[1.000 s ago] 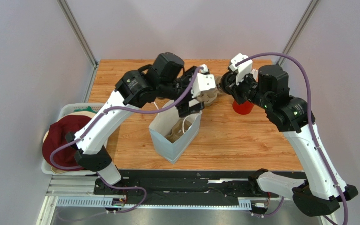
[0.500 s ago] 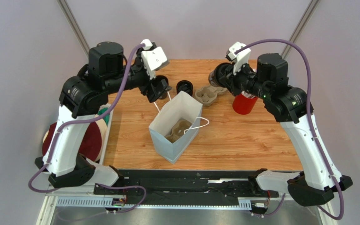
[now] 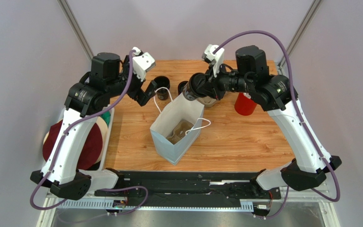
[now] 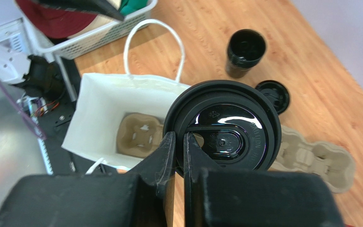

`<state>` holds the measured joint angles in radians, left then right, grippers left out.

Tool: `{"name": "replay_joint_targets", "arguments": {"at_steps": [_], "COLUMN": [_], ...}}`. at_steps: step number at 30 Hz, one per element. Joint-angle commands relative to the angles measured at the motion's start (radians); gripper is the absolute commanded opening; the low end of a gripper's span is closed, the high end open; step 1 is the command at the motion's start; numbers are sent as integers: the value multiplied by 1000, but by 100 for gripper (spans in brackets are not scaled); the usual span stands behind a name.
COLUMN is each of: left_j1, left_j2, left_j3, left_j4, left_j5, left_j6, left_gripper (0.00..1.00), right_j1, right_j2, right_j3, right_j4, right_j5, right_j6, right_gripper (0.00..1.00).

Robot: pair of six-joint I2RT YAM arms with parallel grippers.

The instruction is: Pack the takeout coffee

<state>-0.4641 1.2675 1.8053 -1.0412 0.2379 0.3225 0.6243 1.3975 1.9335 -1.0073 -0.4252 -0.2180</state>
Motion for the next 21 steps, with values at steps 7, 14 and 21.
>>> {"name": "replay_joint_targets", "arguments": {"at_steps": [7,14,21], "left_j1": [104,119,119], "left_j2": [-20,24,47], "left_j3": [-83,-80,-69], "left_j4": [130,144,148], "left_j5": [81,141,185], "left_j6": [-85,-91,-100], "left_gripper": [98,95,88], "right_j1": [106,143,144], "right_j2": [121,244,310], "right_j3": [107,209,239], "right_j4": [-163,-269,-298], "right_j5": [-75,-72,-63], "right_j6": [-38,-52,-57], "right_gripper": [0,0,0]}}
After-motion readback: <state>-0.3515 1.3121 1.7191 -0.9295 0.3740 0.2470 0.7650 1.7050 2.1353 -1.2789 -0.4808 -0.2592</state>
